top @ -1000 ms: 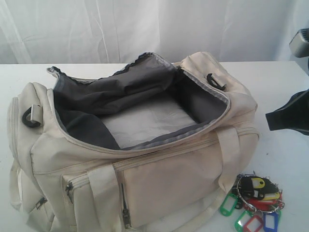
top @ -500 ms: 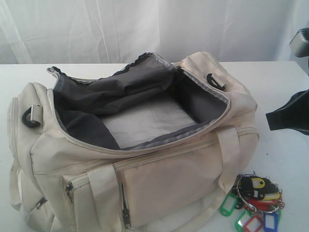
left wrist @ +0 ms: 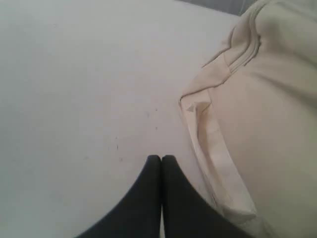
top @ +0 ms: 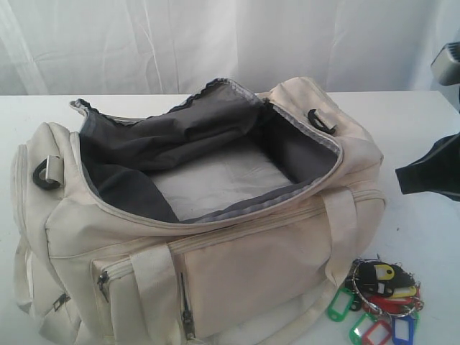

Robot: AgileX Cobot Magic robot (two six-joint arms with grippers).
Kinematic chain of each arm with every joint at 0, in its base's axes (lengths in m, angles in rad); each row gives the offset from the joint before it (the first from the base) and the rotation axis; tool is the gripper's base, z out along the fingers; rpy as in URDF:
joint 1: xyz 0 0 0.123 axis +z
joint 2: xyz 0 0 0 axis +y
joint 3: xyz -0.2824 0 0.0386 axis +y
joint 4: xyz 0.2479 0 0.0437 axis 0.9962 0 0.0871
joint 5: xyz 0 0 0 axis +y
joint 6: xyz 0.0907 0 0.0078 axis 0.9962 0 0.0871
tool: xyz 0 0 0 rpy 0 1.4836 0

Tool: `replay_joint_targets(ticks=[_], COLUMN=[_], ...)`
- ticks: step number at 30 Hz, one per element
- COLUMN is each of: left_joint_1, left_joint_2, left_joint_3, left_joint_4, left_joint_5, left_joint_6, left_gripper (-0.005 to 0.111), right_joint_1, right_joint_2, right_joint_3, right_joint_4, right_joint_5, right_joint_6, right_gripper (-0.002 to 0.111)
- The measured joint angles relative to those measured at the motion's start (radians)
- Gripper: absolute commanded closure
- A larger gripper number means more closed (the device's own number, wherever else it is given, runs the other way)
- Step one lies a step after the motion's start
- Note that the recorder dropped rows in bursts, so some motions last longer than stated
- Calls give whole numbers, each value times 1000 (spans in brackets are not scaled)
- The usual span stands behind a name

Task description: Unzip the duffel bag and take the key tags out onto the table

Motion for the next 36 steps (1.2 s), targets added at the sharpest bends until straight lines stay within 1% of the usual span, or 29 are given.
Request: replay_joint_targets(ticks=[7, 10, 12, 14, 18, 19, 20, 21, 24, 27, 31, 36], left_joint_1=[0, 0, 0, 0, 0, 0, 0, 0, 2, 21, 58, 67], left_joint_2=[0, 0, 0, 0, 0, 0, 0, 0, 0, 0, 0, 0], left_joint_3=[0, 0, 0, 0, 0, 0, 0, 0, 0, 0, 0, 0], left_joint_4=[-28, -31, -37, -80, -325, -355, -365, -366, -323, -312, -354, -391], left_joint_5=[19, -1, -9, -13, -25, -28, -30, -30, -25, -19, -19, -17], left_joint_6=[-10, -10, 37, 153, 605, 667, 689, 693, 632, 623, 710, 773], left_gripper=[107, 107, 107, 107, 107, 107, 107, 107, 107, 107, 107, 107], right_joint_1=[0, 0, 0, 0, 0, 0, 0, 0, 0, 0, 0, 0], right_joint_2=[0, 0, 0, 0, 0, 0, 0, 0, 0, 0, 0, 0], right_joint_3=[0, 0, 0, 0, 0, 0, 0, 0, 0, 0, 0, 0], right_joint_4=[0, 0, 0, 0, 0, 0, 0, 0, -2, -1, -1, -1], right_joint_5=[0, 0, 0, 0, 0, 0, 0, 0, 0, 0, 0, 0], right_joint_6=[0, 0, 0, 0, 0, 0, 0, 0, 0, 0, 0, 0], right_gripper=[108, 108, 108, 108, 108, 108, 108, 108, 108, 108, 108, 108])
